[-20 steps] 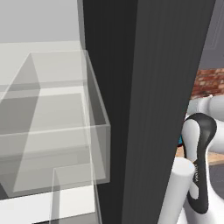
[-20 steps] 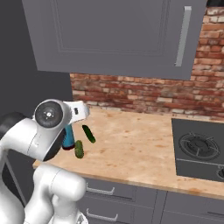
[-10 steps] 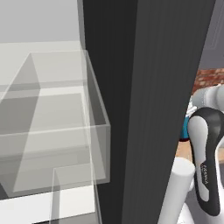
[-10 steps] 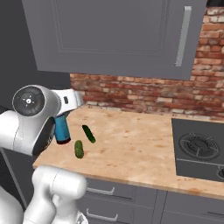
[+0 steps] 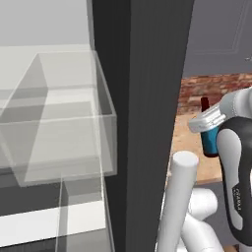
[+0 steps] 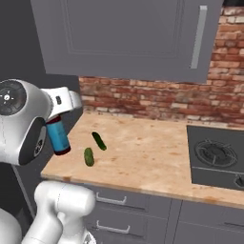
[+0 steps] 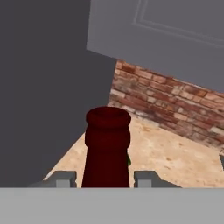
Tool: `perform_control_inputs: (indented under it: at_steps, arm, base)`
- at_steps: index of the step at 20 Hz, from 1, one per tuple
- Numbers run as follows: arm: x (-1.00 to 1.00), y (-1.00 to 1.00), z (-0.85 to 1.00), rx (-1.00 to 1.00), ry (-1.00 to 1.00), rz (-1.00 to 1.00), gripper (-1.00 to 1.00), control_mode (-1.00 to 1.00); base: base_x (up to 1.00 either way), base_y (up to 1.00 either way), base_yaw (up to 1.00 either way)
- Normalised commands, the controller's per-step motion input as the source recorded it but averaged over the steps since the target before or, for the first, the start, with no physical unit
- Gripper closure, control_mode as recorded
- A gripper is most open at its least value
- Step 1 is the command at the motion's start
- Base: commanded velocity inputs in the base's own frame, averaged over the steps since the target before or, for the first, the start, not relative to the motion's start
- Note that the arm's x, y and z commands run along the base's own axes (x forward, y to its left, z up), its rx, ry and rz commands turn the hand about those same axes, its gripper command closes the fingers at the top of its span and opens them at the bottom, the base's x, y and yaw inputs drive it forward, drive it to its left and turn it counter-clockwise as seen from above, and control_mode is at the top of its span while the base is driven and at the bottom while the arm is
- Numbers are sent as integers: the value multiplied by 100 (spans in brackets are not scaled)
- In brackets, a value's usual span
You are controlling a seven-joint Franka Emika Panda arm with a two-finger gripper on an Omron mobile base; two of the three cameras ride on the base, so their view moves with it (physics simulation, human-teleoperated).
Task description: Place the beer on the top shelf of the fridge to keep it out of children's reach, and place the cucumbers on lower shelves for easy access.
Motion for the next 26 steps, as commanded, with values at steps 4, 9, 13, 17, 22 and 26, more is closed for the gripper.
perform_control_inputs:
  at_steps: [4,9,13,17,22,26]
  arm:
    - [0,0,0,0,0,0,100,100]
    - [0,0,0,0,0,0,100,100]
    - [0,0,0,0,0,0,100,100]
    - [0,0,0,0,0,0,100,100]
    - [0,0,0,0,0,0,100,100]
    - [0,0,0,0,0,0,100,100]
  base:
    - [-92,0,0]
    - [-99,4,0]
    - [-99,12,0]
    - [-89,33,3]
    - [-45,86,6]
    - [-23,100,5]
